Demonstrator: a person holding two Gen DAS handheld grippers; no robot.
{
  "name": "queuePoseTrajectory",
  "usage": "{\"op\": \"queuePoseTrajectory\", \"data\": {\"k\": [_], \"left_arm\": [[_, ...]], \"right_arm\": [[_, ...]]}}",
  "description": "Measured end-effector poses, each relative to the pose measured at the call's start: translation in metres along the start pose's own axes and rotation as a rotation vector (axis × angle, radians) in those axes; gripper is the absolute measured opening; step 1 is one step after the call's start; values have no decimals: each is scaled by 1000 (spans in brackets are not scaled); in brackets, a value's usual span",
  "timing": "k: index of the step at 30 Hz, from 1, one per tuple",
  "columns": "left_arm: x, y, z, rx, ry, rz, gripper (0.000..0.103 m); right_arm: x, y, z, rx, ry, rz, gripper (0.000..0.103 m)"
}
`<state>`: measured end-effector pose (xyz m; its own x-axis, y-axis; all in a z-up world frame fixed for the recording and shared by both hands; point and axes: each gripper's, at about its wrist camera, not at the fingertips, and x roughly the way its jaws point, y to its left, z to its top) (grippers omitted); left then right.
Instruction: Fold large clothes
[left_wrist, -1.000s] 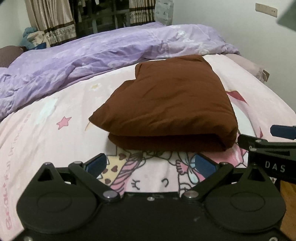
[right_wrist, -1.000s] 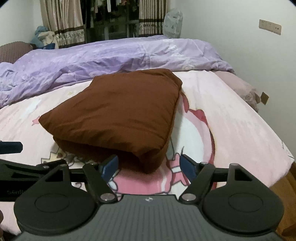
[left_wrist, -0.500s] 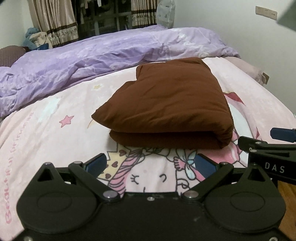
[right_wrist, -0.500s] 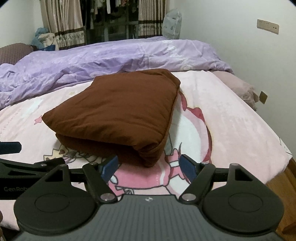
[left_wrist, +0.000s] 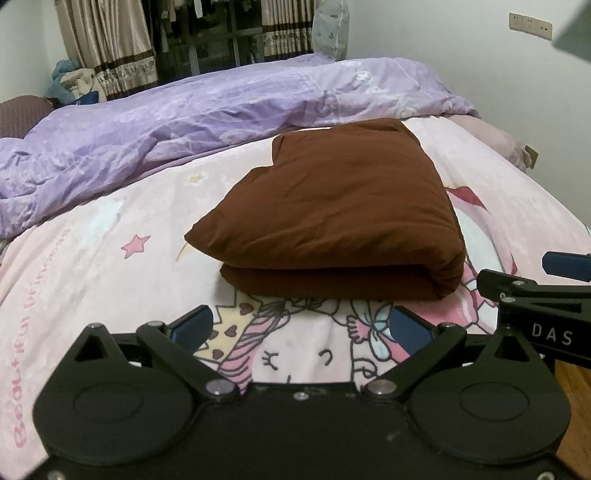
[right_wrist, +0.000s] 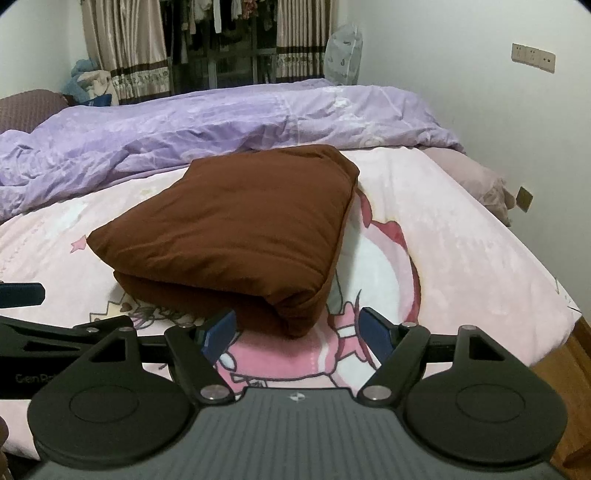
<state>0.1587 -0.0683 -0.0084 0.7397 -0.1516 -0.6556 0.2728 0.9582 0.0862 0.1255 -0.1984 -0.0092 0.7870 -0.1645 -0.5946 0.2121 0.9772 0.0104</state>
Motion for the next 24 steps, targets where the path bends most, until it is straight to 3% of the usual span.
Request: {"op": "queuePoseTrajectory", "data": {"k": [24], "left_arm": [[-6,-3,-1,-3,-6,-10,103]], "right_arm": [[-2,0,-2,5,5,-11,89]]}}
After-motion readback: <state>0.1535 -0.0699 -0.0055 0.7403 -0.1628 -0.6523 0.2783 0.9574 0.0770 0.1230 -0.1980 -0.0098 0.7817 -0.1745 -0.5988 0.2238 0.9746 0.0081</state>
